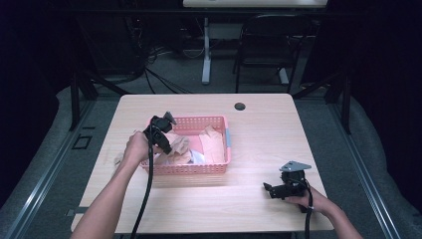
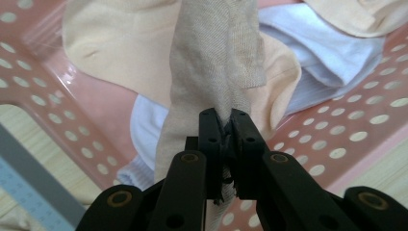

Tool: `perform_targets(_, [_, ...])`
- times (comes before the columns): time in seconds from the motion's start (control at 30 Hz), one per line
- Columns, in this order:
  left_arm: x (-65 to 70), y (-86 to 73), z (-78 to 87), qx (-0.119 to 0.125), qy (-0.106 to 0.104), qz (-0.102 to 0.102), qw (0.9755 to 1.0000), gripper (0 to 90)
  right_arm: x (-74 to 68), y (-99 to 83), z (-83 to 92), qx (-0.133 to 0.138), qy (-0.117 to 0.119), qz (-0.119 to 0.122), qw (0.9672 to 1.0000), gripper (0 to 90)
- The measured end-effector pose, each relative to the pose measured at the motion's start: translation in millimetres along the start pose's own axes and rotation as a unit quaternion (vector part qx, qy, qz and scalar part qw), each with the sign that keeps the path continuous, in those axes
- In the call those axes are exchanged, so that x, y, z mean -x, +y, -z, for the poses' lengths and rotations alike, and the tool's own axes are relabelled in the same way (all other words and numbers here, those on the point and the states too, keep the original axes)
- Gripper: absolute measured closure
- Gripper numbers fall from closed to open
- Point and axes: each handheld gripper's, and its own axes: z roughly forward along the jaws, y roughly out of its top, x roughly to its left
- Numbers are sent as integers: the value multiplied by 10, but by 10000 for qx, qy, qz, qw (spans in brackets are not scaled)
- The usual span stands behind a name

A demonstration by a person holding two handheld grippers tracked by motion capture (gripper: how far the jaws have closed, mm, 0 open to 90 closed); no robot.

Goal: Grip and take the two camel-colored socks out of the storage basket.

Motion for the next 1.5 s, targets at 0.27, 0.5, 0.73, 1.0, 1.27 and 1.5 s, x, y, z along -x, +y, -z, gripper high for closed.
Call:
perform_targets(0.27, [0,24,187,63,68,-83,9999,849,-3,-2,-1,7,-21,-10,10000,0])
perform_targets(0.5, [-14,38,477,306,151,-110,9994,850,-1,0,1,-2,-1,-1,10000,0])
perform_targets(0.73, [16,82,718,460,190,-185,9986,850,2,0,4,-27,-14,19,10000,0])
perform_targets(1.0, [81,101,917,609,262,-316,9973,850,0,-2,5,-27,-22,19,10000,0])
perform_targets(1.27, [-35,-31,1080,722,358,-213,9965,849,0,-3,4,-22,-20,12,10000,0])
perform_targets(1.5, [-199,-202,1191,853,454,40,9953,849,2,-2,6,-35,-3,19,10000,0])
